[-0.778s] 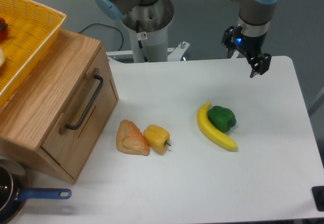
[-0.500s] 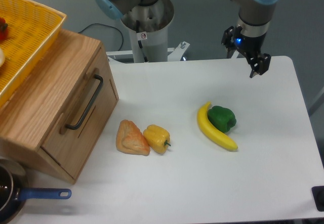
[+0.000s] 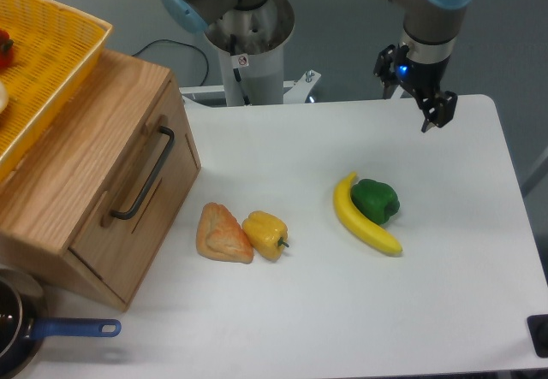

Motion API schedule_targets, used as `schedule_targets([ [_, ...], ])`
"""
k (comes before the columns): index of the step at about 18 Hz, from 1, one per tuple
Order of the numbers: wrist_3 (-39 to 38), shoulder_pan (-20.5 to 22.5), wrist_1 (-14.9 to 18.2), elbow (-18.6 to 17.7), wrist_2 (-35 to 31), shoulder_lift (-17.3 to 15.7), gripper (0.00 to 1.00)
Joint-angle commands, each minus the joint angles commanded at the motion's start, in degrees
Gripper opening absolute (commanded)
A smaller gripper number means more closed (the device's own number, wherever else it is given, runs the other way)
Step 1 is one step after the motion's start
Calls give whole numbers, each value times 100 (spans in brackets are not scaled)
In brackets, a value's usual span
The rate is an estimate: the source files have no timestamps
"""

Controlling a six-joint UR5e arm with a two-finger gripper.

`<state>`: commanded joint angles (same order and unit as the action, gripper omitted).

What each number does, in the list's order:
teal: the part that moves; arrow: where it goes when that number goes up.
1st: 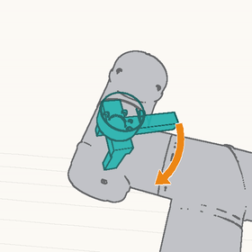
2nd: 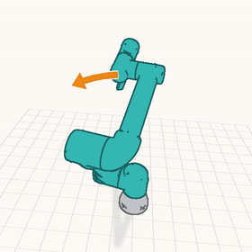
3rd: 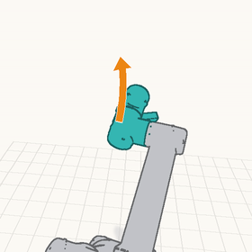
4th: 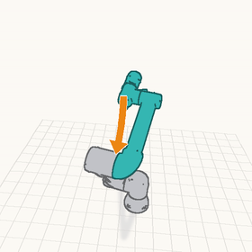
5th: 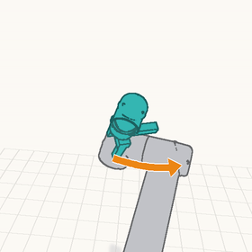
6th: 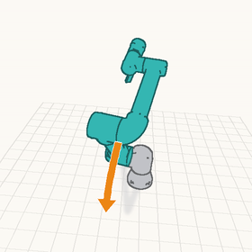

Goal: Slide the top drawer open

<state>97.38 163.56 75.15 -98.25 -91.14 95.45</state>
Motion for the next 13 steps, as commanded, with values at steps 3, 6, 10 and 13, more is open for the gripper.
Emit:
schedule_targets([
  [3,-9,17,9,-71,17,9,100],
  [6,-463,0,61,-71,35,26,100],
  [10,-1343,-254,35,-54,176,70,100],
  [13,-2010,-448,53,8,447,70,100],
])
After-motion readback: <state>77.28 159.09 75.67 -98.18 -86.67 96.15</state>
